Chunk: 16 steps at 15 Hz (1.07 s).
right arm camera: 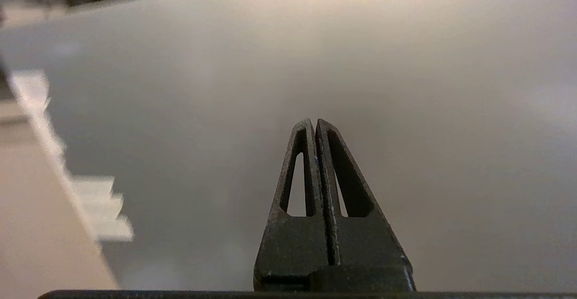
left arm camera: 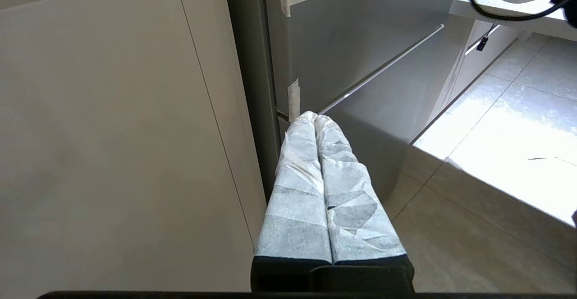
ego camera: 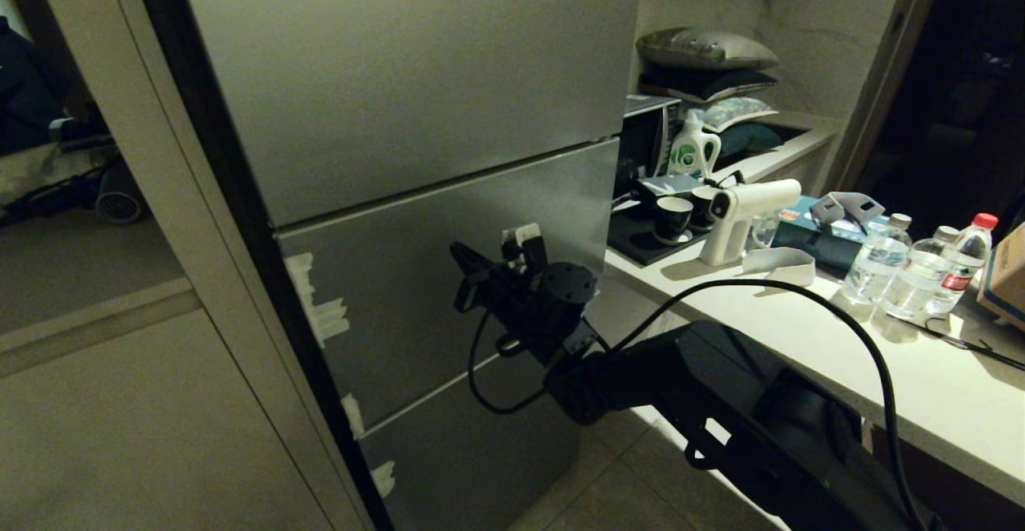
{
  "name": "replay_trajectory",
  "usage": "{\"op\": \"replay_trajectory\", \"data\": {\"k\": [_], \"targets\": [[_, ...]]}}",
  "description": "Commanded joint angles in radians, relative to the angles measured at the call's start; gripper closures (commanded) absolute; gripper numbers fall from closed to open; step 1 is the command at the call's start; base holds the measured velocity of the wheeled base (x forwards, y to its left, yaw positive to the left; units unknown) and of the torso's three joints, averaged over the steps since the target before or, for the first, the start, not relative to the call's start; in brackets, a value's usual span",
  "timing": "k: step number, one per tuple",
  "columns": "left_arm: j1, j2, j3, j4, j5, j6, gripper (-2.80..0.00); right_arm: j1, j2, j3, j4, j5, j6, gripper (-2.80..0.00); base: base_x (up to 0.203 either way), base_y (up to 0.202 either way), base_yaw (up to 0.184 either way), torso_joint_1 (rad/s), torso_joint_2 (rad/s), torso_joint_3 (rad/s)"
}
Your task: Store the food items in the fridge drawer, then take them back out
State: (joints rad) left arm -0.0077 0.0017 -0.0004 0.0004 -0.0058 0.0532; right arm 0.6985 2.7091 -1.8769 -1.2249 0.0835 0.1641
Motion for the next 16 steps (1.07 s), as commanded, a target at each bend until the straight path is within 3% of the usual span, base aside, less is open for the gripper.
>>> {"op": "replay_trajectory", "data": {"k": [1, 4, 7, 9, 11, 13, 16], "targets": [[0.0, 0.001, -0.001, 0.0, 0.0, 0.0, 0.0, 0.002, -0.126, 0.147, -0.021, -0.04, -0.007, 0.0, 0.0, 0.0, 0.0, 0.0, 0.0, 0.0], [0.0, 0.001, 0.0, 0.0, 0.0, 0.0, 0.0, 0.003, -0.463, 0.524, -0.004, -0.057, -0.015, 0.0, 0.0, 0.0, 0.0, 0.0, 0.0, 0.0], [0.0, 0.001, 0.0, 0.0, 0.0, 0.0, 0.0, -0.024, -0.94, 0.865, 0.183, -0.103, -0.032, 0.0, 0.0, 0.0, 0.0, 0.0, 0.0, 0.0], [0.0, 0.001, 0.0, 0.0, 0.0, 0.0, 0.0, -0.123, -1.254, 1.056, 0.4, -0.132, -0.058, 0.0, 0.0, 0.0, 0.0, 0.0, 0.0, 0.0], [0.0, 0.001, 0.0, 0.0, 0.0, 0.0, 0.0, -0.293, -1.57, 1.245, 0.63, -0.122, -0.106, 0.0, 0.0, 0.0, 0.0, 0.0, 0.0, 0.0], [0.0, 0.001, 0.0, 0.0, 0.0, 0.0, 0.0, -0.431, -1.855, 1.43, 0.777, -0.085, -0.144, 0.0, 0.0, 0.0, 0.0, 0.0, 0.0, 0.0], [0.0, 0.001, 0.0, 0.0, 0.0, 0.0, 0.0, -0.547, -2.248, 1.682, 0.906, -0.052, -0.18, 0.0, 0.0, 0.0, 0.0, 0.0, 0.0, 0.0]]}}
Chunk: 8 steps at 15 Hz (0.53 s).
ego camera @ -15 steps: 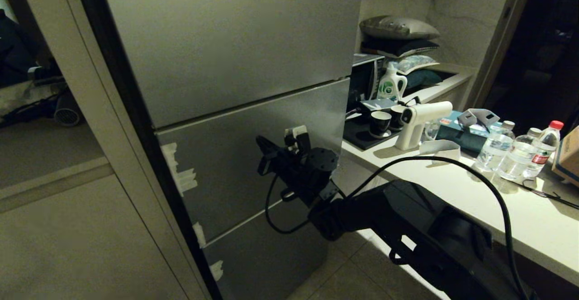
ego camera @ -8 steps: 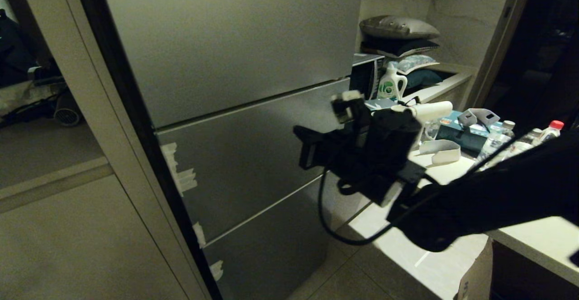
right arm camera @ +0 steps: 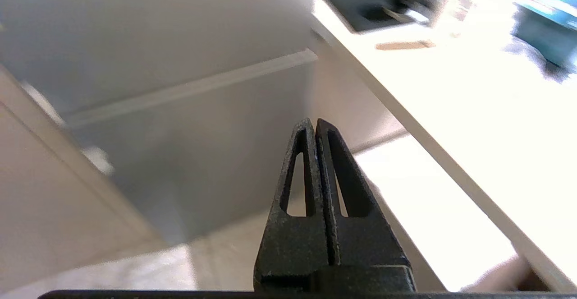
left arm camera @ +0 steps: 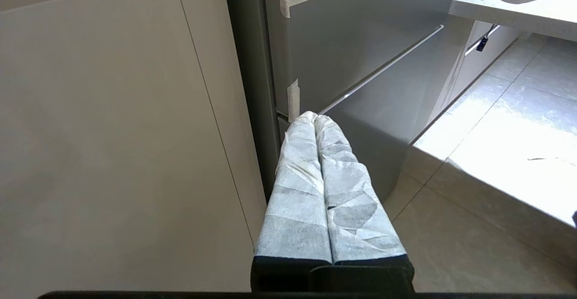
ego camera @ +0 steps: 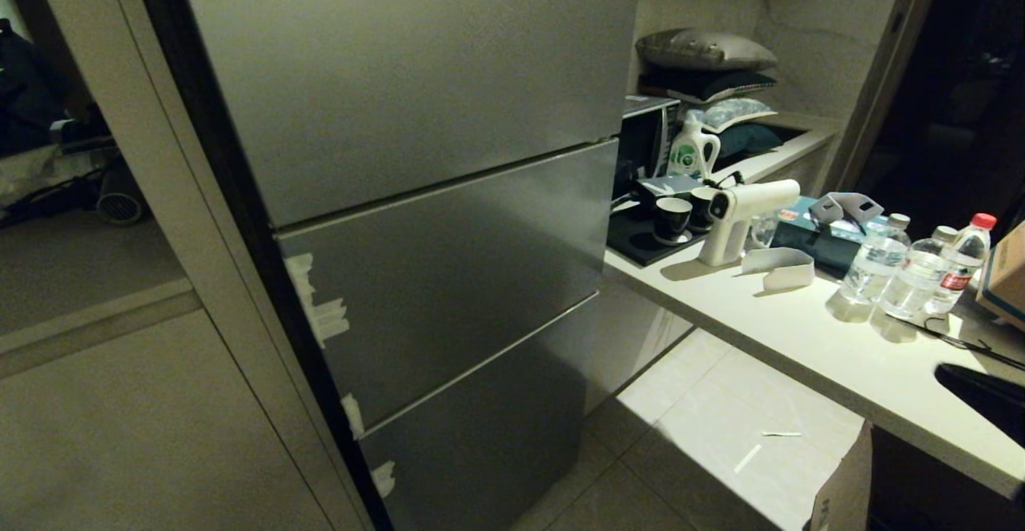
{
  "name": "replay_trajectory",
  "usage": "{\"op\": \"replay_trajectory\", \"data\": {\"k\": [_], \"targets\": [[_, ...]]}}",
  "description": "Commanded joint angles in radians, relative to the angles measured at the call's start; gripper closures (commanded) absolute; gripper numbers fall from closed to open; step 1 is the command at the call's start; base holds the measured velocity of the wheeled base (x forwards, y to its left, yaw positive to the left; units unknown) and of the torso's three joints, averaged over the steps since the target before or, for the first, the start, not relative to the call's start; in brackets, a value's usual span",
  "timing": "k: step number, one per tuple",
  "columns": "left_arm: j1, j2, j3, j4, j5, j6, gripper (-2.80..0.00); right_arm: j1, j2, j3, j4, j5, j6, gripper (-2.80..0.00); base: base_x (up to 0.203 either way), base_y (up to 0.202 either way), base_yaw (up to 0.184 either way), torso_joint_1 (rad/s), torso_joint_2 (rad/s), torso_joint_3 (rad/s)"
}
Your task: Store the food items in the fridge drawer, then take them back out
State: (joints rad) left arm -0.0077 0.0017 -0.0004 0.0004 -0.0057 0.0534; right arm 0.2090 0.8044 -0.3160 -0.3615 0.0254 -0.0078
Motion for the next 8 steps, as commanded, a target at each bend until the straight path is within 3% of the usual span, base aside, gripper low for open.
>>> {"op": "replay_trajectory", "data": {"k": [1, 5, 6, 8], "targets": [[0.0, 0.001, 0.0, 0.0, 0.0, 0.0, 0.0, -0.09, -0.451, 0.196, 0.075, 0.013, -0.018, 0.0, 0.0, 0.0, 0.0, 0.0, 0.0, 0.0], [0.0, 0.001, 0.0, 0.0, 0.001, -0.015, 0.0, -0.189, -0.786, 0.302, 0.288, 0.019, -0.069, 0.0, 0.0, 0.0, 0.0, 0.0, 0.0, 0.0], [0.0, 0.001, -0.001, 0.0, 0.002, -0.023, 0.0, -0.2, -0.805, 0.338, 0.289, 0.003, -0.101, 0.0, 0.0, 0.0, 0.0, 0.0, 0.0, 0.0], [0.0, 0.001, 0.0, 0.0, 0.003, -0.027, 0.0, -0.207, -0.806, 0.347, 0.283, -0.022, -0.058, 0.0, 0.0, 0.0, 0.0, 0.0, 0.0, 0.0]]}}
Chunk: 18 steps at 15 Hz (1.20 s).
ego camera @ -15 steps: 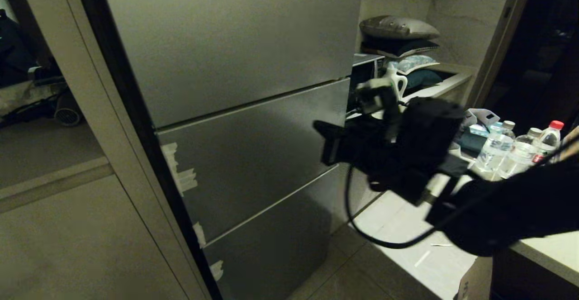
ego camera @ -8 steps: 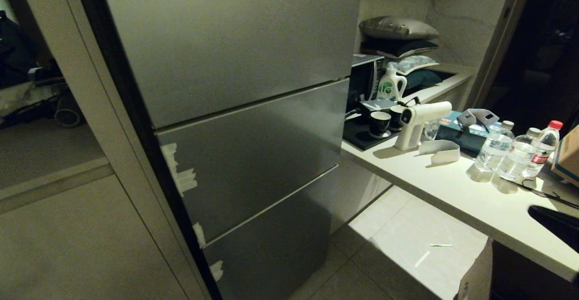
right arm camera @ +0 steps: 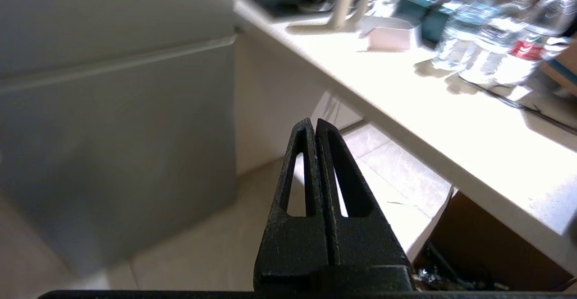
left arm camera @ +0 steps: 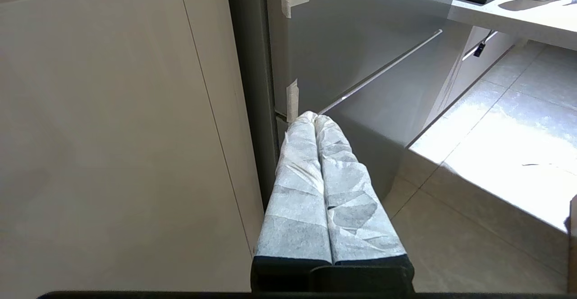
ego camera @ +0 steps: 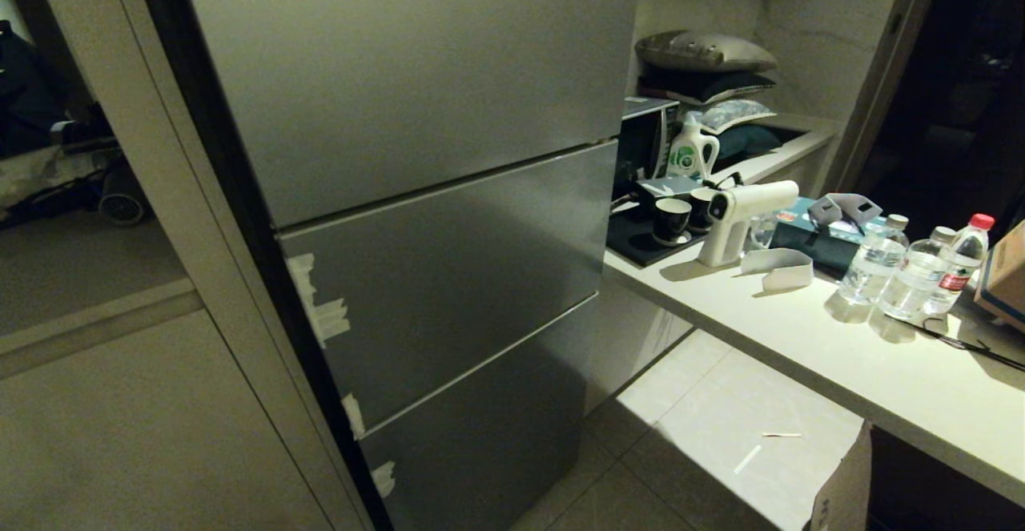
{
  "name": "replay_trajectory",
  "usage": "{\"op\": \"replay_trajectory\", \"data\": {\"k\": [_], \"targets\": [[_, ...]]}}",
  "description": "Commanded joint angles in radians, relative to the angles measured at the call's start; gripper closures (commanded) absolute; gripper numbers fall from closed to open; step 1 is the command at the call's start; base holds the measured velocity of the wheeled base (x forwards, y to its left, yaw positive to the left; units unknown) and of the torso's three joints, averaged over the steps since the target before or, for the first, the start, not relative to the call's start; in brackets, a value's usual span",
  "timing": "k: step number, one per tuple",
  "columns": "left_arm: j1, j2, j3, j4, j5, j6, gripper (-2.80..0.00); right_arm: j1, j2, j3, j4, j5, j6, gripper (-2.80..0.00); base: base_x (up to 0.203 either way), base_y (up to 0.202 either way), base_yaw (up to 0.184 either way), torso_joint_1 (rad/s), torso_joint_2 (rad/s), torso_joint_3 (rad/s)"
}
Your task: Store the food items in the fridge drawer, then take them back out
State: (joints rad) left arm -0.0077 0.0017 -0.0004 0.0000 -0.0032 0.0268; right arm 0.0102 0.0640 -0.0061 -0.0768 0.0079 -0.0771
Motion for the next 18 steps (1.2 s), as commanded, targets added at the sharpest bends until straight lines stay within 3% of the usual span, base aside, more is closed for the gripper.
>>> {"op": "replay_trajectory", "data": {"k": [1, 3, 5, 6, 8, 11, 13, 18], "targets": [[0.0, 0.001, 0.0, 0.0, 0.0, -0.001, 0.0, -0.009, -0.066, 0.037, -0.001, -0.005, 0.013, 0.0, 0.0, 0.0, 0.0, 0.0, 0.0, 0.0], [0.0, 0.001, 0.0, 0.0, -0.003, 0.003, 0.0, -0.009, -0.065, 0.037, -0.002, -0.006, 0.04, 0.0, 0.0, 0.0, 0.0, 0.0, 0.0, 0.0], [0.0, 0.001, -0.001, 0.003, -0.007, 0.071, 0.0, -0.009, -0.065, 0.037, -0.003, -0.008, 0.047, 0.0, 0.0, 0.0, 0.0, 0.0, 0.0, 0.0], [0.0, 0.003, -0.025, -0.013, -0.009, 0.069, 0.0, -0.009, -0.065, 0.037, -0.003, -0.012, 0.057, 0.0, 0.0, 0.0, 0.0, 0.0, 0.0, 0.0], [-0.001, 0.062, -0.172, -0.019, -0.031, 0.04, 0.0, -0.009, -0.066, 0.035, -0.003, -0.02, 0.074, 0.0, 0.0, 0.0, 0.0, 0.0, 0.0, 0.0], [-0.013, 0.388, -0.351, -0.021, -0.061, -0.061, 0.0, -0.009, -0.065, 0.037, -0.004, -0.022, 0.092, 0.0, 0.0, 0.0, 0.0, 0.0, 0.0, 0.0], [-0.022, 0.642, -0.409, -0.05, -0.079, -0.109, 0.0, -0.009, -0.066, 0.037, -0.004, -0.022, 0.096, 0.0, 0.0, 0.0, 0.0, 0.0, 0.0, 0.0], [0.01, 1.194, -0.445, -0.4, -0.108, -0.188, 0.0, -0.009, -0.065, 0.037, -0.008, -0.022, 0.096, 0.0, 0.0, 0.0, 0.0, 0.0, 0.0, 0.0]]}}
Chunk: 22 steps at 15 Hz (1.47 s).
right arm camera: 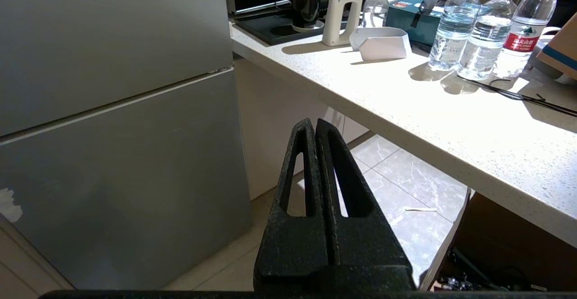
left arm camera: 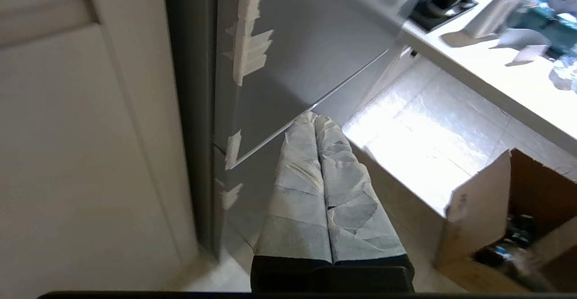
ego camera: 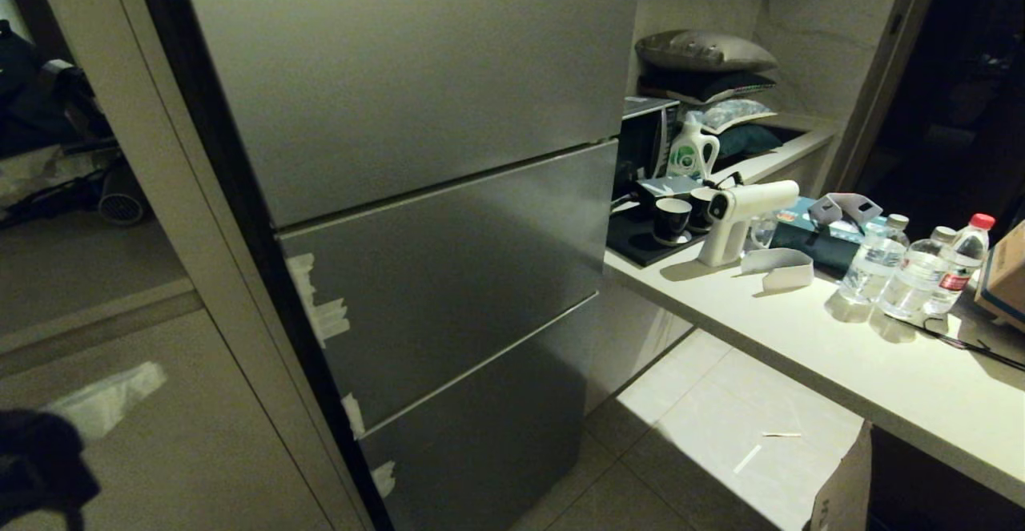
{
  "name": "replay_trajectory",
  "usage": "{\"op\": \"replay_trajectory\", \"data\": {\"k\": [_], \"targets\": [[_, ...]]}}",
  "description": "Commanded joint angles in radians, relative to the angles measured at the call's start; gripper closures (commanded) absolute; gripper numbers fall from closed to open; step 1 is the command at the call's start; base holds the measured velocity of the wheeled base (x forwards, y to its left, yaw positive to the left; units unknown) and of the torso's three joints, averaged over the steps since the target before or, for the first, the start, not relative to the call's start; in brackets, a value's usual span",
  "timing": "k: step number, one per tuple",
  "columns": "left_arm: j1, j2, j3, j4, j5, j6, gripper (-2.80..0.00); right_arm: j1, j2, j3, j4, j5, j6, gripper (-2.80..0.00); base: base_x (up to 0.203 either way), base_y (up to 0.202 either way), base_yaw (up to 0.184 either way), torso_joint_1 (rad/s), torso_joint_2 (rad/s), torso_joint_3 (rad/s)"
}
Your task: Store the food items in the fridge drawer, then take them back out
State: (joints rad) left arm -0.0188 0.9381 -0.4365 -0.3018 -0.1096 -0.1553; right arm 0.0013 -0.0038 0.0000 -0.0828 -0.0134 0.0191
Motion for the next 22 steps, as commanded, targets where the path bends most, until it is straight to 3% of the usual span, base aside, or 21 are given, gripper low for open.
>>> {"op": "replay_trajectory", "data": {"k": [1, 5, 11, 13, 18, 22], "targets": [[0.058, 0.342, -0.018, -0.174, -0.005, -0.015, 0.0, 0.0, 0.004, 0.031, -0.002, 0.0, 0.001, 0.0, 0.0, 0.0, 0.0, 0.0, 0.0, 0.0], [0.147, 0.573, -0.072, -0.393, -0.011, -0.03, 0.0, 0.0, 0.002, 0.031, -0.002, 0.0, -0.001, 0.0, 0.0, 0.0, 0.0, 0.0, 0.0, 0.0], [0.155, 0.793, -0.116, -0.686, -0.016, -0.037, 0.0, 0.0, 0.002, 0.031, -0.002, 0.0, -0.001, 0.0, 0.0, 0.0, 0.0, 0.0, 0.0, 0.0], [0.155, 0.844, -0.129, -0.766, -0.037, -0.073, 0.0, 0.0, 0.003, 0.031, -0.002, 0.0, -0.001, 0.0, 0.0, 0.0, 0.0, 0.0, 0.0, 0.0], [0.155, 0.86, -0.161, -0.787, -0.137, -0.102, 0.0, 0.0, 0.004, 0.031, -0.002, 0.0, -0.001, 0.0, 0.0, 0.0, 0.0, 0.0, 0.0, 0.0], [0.149, 0.879, -0.179, -0.789, -0.15, -0.104, 0.0, 0.0, 0.002, 0.031, -0.002, 0.0, -0.001, 0.0, 0.0, 0.0, 0.0, 0.0, 0.0, 0.0]]}}
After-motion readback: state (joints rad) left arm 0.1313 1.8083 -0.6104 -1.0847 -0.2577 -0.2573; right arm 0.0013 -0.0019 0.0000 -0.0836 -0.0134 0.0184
